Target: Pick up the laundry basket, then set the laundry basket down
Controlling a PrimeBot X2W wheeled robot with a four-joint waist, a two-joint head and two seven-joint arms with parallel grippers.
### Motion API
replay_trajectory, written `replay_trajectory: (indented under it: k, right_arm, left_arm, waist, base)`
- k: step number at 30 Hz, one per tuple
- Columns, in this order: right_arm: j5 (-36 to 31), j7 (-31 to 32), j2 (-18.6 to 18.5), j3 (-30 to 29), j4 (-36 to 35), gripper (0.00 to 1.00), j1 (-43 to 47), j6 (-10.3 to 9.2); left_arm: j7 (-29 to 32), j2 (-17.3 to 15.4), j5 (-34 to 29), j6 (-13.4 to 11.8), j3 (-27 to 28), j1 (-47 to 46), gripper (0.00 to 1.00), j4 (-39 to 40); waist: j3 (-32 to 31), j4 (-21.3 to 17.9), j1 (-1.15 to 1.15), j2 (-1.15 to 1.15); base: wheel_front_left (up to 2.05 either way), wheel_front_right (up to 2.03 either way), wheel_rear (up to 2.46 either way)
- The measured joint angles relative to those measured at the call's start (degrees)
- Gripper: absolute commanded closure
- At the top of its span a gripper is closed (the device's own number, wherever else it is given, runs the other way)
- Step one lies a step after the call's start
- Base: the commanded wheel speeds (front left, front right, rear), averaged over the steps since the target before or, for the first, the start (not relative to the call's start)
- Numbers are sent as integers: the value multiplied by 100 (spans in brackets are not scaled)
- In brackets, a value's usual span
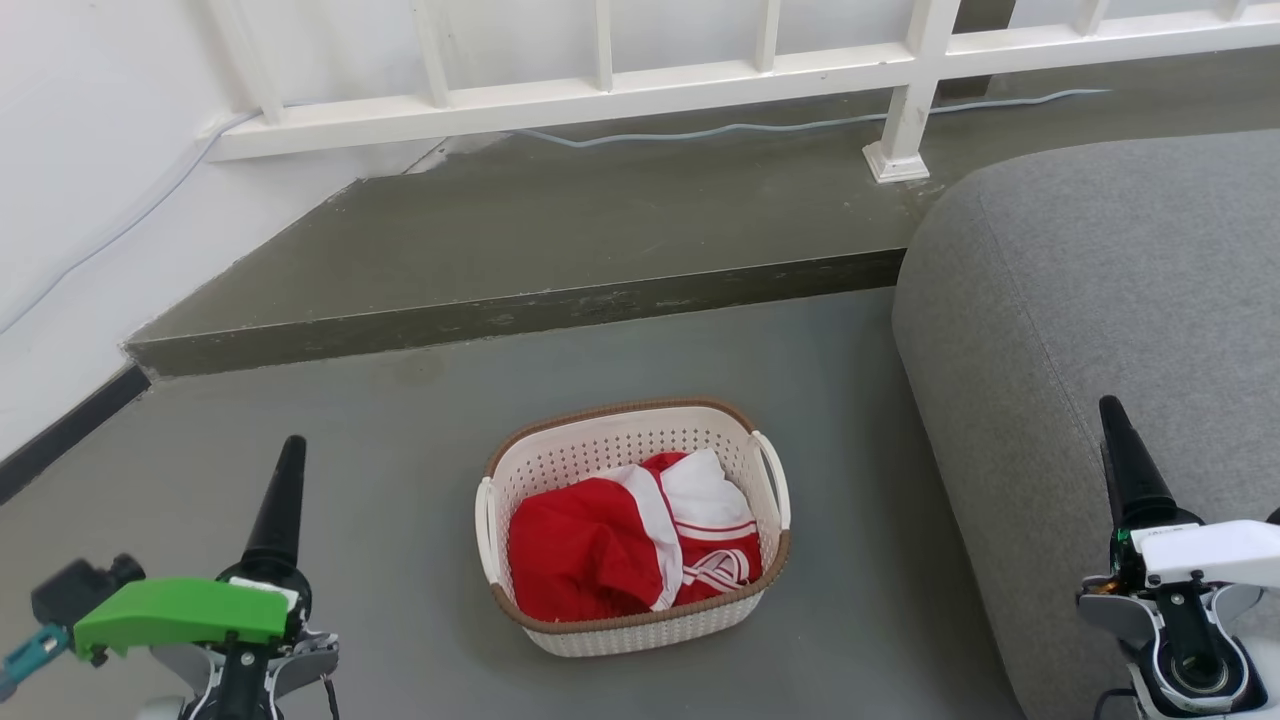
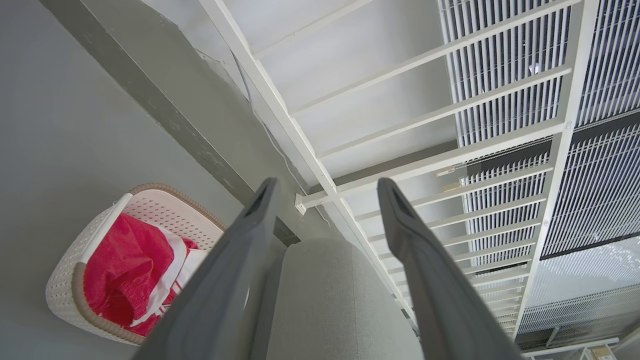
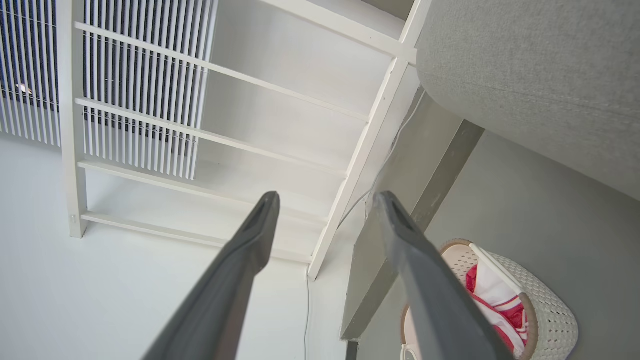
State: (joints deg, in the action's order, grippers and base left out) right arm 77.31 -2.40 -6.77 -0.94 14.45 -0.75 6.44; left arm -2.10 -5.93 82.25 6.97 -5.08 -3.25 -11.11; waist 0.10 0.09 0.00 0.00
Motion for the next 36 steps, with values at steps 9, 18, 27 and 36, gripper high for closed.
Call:
replay_trajectory:
  k: [9, 18, 27, 36]
  right_arm:
    - [-1007, -149, -211, 267, -136, 0, -48, -180]
    - [-1972, -269, -338, 553, -264, 0, -82, -412]
    - [-2876, -419, -447, 790, -338, 0, -116, -643]
    - [-3651, -572, -505, 990, -392, 0, -115, -764]
  left_arm:
    - [-159, -263, -1057, 0, -333, -63, 0, 57]
    - [-302, -446, -2120, -146, -621, -196, 0, 124]
    - [-458, -582, -3166, -412, -911, -268, 0, 232]
    - [-608, -577, -3883, -668, -1087, -272, 0, 348]
  waist:
    - [-1, -1, 0, 0]
    - [-2, -4, 0, 0]
    - [3, -10, 0, 0]
    - [5, -6, 1, 0]
  base:
    - [0, 0, 0]
    - [0, 0, 0]
    - [0, 0, 0]
    - [0, 0, 0]
